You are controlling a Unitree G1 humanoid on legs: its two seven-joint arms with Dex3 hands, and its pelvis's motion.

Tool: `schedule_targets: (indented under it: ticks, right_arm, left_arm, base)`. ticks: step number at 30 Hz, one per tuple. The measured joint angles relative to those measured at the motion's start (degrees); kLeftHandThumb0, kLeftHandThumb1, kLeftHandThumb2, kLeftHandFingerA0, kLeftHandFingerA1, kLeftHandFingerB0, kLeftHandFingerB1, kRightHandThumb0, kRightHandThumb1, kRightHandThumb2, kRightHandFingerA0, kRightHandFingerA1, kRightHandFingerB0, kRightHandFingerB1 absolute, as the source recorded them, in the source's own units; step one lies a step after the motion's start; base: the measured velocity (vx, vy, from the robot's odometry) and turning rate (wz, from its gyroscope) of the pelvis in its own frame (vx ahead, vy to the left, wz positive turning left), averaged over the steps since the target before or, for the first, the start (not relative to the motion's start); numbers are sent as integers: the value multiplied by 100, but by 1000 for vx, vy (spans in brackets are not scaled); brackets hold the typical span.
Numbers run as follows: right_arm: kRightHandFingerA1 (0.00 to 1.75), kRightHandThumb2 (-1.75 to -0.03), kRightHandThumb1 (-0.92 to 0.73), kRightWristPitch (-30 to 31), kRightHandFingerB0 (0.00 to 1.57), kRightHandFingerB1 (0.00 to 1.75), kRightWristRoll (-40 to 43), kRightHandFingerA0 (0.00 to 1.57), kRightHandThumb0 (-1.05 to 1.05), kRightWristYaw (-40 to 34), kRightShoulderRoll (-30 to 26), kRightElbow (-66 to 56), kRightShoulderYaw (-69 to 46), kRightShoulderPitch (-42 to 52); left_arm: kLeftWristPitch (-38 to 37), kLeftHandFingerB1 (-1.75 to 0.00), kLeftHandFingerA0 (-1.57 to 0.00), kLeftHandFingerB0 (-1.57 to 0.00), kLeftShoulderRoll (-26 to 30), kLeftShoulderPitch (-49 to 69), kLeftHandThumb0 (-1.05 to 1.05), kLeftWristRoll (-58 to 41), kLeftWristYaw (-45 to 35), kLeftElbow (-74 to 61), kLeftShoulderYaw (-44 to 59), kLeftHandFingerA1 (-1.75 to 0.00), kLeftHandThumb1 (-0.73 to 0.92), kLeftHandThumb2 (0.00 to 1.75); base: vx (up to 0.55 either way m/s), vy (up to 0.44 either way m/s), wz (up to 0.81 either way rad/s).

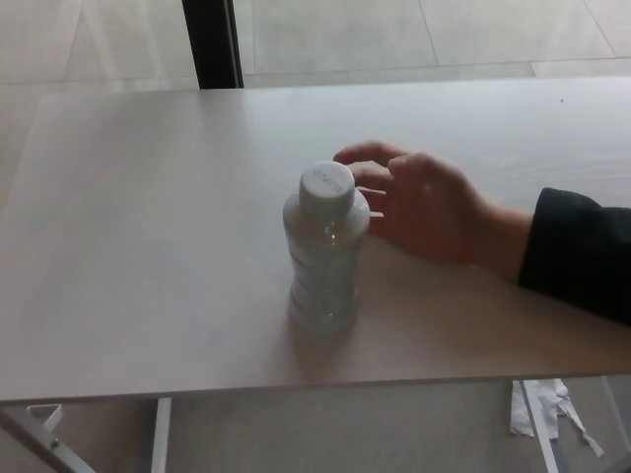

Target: Pick up a bottle and hand it

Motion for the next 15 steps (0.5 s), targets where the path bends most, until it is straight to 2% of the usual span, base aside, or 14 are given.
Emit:
schedule_targets:
  ticks: [1,2,4,5,6,7,8,9,13,14,15]
  right_arm:
    - [55,-57,-54,0,42,34,21,72,-49,12,0,-21,-26,3]
    - [64,-80,-42,0,34,47,40,66,-54,24,0,-36,-50,2]
    - [63,-80,-43,0,35,47,81,65,-58,48,0,-56,-84,0]
    - [63,-57,-53,0,42,35,92,79,-52,54,0,-59,-91,2]
    - [59,-57,-53,0,43,35,116,75,-52,68,0,-72,-104,3]
    - [62,-82,-43,0,34,48,132,59,-58,75,0,-82,-109,5]
    - [62,-82,-43,0,34,48,149,59,-58,84,0,-92,-113,3]
    - [52,-57,-53,0,42,35,164,67,-52,93,0,-94,-117,0]
    - [50,-57,-53,0,42,35,209,68,-51,124,0,-94,-131,-5]
    - [61,-79,-44,0,36,47,215,65,-61,134,0,-95,-131,-8]
    - [61,-79,-42,0,36,48,218,63,-57,142,0,-94,-132,-10]
  left_arm:
    - [90,-49,-80,-60,126,4,-81,0,-6,-110,74,-65,26,72]
    - [163,-46,-79,-62,237,3,-80,-2,-11,-211,127,-63,27,71]
    - [295,-45,-80,-61,407,-4,-82,-5,-26,-404,219,-61,28,72]
    - [334,-47,-68,-52,455,-11,-69,-7,-30,-468,229,-56,32,72]
    - [433,-47,-63,-47,549,-37,-66,-12,-43,-634,239,-54,32,71]
    - [494,-46,-57,-42,583,-69,-67,-17,-49,-760,231,-53,34,72]
    - [562,-46,-57,-42,606,-107,-67,-21,-52,-904,204,-53,34,72]
    - [628,-46,-56,-39,617,-142,-68,-23,-55,-1052,162,-54,34,72]
    - [927,-46,-47,-34,622,-321,-65,-14,-62,-1730,-210,-55,35,73]
    - [1005,-46,-46,-34,622,-362,-65,-4,-65,-1916,-361,-57,35,73]
    - [1067,-46,-43,-33,621,-400,-66,3,-69,-2051,-481,-60,35,74]
  base:
    - [0,0,0]
    - [0,0,0]
    - [0,0,0]
    - [0,0,0]
    - [0,0,0]
    - [0,0,0]
    - [0,0,0]
    - [0,0,0]
    - [0,0,0]
    - [0,0,0]
    - [0,0,0]
